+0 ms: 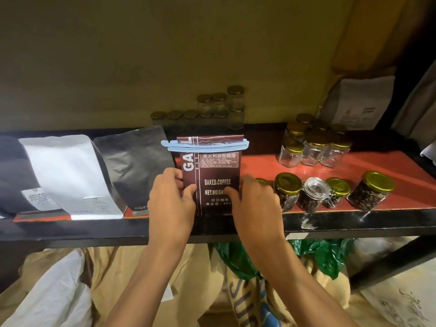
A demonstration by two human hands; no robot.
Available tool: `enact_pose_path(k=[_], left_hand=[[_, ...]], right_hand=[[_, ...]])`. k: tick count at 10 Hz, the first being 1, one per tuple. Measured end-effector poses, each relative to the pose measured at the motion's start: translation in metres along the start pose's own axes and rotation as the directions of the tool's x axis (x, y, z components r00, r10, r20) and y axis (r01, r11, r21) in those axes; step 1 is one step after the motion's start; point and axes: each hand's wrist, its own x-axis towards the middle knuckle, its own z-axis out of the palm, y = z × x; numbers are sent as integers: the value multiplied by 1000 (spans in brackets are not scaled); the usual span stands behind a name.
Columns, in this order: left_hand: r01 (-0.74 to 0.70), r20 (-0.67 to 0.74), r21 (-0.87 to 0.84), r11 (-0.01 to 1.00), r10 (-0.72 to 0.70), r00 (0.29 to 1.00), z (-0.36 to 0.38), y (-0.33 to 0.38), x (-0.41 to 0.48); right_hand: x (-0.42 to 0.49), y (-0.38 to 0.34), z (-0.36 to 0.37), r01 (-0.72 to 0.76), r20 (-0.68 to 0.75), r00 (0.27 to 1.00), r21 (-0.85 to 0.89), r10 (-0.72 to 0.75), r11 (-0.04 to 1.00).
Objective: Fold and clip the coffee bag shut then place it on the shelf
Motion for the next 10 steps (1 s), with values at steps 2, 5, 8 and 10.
enact_pose_path(k=[2,5,8,10], left_hand=[[24,44,11,1000,-25,999,0,-2,-1],[41,61,-8,999,-41,997,-3,-9,-1],[20,46,-8,1000,-19,999,-10,-8,-7],[-22,64,52,998,19,998,-34,5,-21]], right_hand=[[-1,1,2,7,-31,999,19,-7,1000],[-3,6,6,-14,-66,998,109,22,994],[-13,9,1,56,-192,981,137,-29,989],[-27,24,-12,251,-296,939,244,-175,937]])
